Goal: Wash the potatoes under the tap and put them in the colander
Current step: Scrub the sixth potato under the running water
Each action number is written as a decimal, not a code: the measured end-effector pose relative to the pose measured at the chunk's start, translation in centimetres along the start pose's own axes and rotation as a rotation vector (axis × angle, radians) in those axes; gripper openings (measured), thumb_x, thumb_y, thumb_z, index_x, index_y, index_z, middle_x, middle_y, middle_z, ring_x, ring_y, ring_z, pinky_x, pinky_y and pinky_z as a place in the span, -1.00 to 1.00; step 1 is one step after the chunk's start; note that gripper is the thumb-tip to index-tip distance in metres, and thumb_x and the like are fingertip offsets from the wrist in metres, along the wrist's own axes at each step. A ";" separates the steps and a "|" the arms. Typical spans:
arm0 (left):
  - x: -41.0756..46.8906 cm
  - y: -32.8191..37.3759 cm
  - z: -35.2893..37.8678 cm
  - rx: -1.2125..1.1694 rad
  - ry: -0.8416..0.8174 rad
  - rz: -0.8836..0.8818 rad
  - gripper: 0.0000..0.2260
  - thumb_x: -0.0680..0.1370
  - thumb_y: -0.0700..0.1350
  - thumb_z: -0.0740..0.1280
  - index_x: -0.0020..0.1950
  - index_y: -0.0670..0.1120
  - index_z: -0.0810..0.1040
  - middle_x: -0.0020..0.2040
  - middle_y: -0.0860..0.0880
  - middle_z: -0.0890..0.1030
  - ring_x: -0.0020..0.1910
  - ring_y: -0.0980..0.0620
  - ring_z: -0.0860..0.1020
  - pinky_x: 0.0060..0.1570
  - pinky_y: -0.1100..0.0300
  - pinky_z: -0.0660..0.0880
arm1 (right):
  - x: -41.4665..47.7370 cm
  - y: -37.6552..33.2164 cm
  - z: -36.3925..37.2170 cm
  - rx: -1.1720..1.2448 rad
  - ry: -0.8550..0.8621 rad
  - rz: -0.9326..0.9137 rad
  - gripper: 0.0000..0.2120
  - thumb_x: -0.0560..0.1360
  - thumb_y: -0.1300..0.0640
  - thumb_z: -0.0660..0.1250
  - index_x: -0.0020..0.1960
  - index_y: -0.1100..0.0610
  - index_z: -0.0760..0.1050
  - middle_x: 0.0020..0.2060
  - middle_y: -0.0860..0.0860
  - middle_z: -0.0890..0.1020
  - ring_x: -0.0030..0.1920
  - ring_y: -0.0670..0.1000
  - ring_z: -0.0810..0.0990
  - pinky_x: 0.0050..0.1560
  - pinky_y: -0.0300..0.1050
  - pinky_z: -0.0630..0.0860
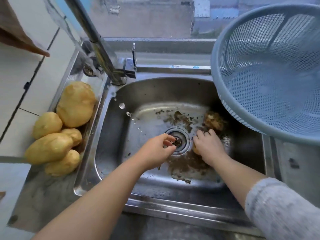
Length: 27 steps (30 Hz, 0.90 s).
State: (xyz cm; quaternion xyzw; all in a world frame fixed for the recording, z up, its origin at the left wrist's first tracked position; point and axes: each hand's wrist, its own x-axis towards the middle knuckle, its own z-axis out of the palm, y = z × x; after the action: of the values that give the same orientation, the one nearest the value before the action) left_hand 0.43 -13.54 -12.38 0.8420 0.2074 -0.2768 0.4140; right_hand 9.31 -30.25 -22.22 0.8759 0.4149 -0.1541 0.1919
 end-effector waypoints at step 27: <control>-7.4 -2.0 -10.5 -1.226 0.039 0.004 -0.56 0.54 0.27 0.19 0.05 -0.08 0.57 -0.17 -0.14 0.69 -0.15 -0.11 0.65 -0.48 0.31 0.49 | -0.1 -9.3 -22.5 1.254 0.826 0.001 -0.79 0.45 0.01 0.39 0.03 0.08 0.64 -0.09 -0.08 0.64 -0.07 -0.15 0.59 0.03 -0.38 0.48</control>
State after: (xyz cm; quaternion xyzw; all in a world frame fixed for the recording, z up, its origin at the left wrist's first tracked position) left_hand -3.31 -4.78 -3.54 0.4558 0.3348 -0.0906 0.8197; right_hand 4.41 -14.48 -4.29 0.8076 0.2873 -0.0203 -0.5145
